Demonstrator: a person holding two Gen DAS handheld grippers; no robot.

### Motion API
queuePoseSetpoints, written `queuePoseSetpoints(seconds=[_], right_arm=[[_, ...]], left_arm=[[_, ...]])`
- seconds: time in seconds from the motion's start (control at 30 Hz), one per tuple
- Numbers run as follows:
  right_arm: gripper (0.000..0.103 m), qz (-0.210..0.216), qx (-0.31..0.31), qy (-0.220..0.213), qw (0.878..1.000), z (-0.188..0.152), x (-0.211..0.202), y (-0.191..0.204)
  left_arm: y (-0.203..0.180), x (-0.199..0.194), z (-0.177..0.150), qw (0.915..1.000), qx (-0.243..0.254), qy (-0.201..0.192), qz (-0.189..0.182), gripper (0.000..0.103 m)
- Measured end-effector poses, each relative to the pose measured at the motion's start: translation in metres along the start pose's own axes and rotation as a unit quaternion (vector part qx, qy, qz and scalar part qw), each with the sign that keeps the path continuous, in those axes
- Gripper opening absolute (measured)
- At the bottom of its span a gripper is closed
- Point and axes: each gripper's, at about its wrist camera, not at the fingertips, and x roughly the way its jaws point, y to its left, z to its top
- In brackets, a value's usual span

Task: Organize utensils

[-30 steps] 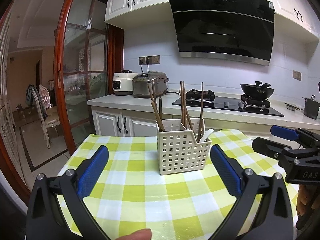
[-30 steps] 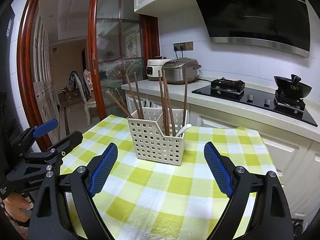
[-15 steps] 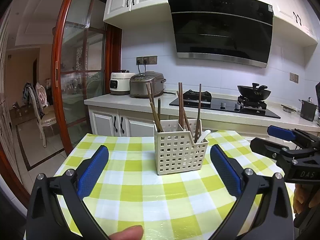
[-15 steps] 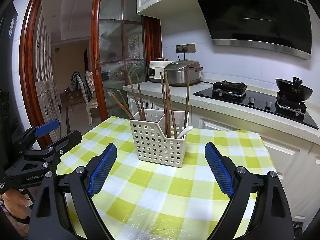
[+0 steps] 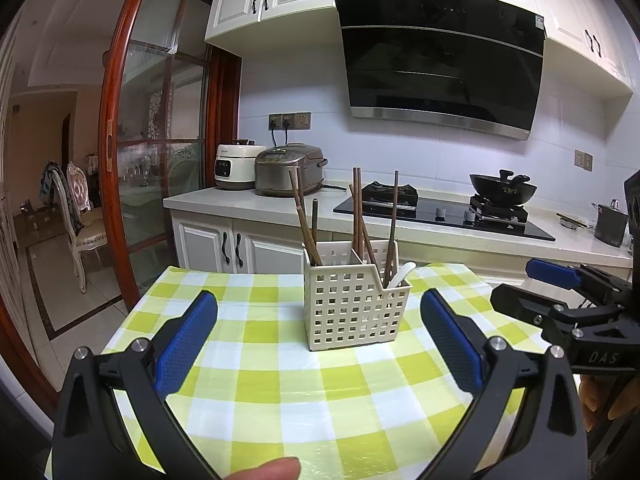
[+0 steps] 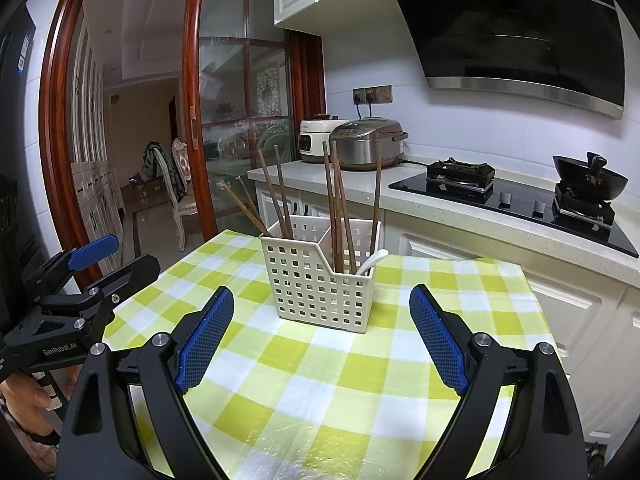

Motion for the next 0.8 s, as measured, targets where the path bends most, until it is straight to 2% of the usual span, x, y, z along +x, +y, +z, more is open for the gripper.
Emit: queuePoseSetpoints(seconds=[0.8], right_arm=[[0.085,0.000,0.006,-0.001,1.000,-0.0009,-0.0003,-0.0020]], left_arm=[[-0.0033,0.0035,-0.0017,1.0000,0.001,0.005,-0.008,0.098]])
